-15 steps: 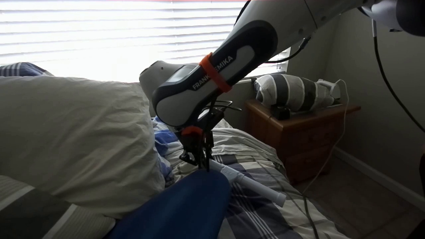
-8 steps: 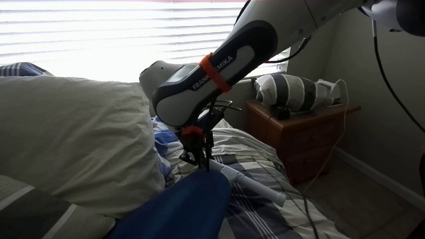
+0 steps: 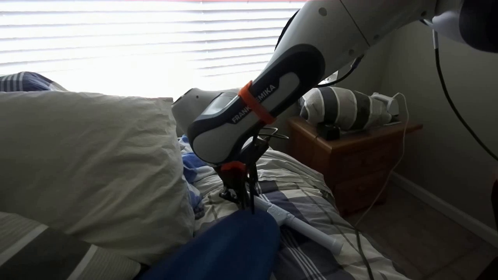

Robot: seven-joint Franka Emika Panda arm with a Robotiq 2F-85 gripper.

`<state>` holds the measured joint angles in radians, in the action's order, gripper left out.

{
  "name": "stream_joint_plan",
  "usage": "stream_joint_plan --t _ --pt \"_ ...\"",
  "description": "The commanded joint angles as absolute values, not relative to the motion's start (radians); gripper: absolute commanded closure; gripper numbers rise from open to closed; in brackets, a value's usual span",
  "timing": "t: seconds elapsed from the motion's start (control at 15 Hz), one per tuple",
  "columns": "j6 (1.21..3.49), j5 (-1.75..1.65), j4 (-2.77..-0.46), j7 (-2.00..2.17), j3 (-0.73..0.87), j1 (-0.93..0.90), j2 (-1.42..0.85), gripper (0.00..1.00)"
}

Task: Move the ironing board slightly to the right

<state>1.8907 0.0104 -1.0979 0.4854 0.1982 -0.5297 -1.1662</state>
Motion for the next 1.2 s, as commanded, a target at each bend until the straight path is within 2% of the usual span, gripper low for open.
stream_joint_plan --t 0.0,0.93,1.0,1.13 --pt "1.878 -0.034 -1.201 0.515 0.282 -0.512 -1.076 0.91" --pt "1.947 -0.013 -1.238 0.548 0.34 -0.514 -1.073 0.91" --pt "1.951 -0.041 -1.164 0.525 0.192 -0.488 -1.138 0.66" --pt "1.954 -0.039 -1.169 0.526 0.193 -0.487 -1.137 0.66"
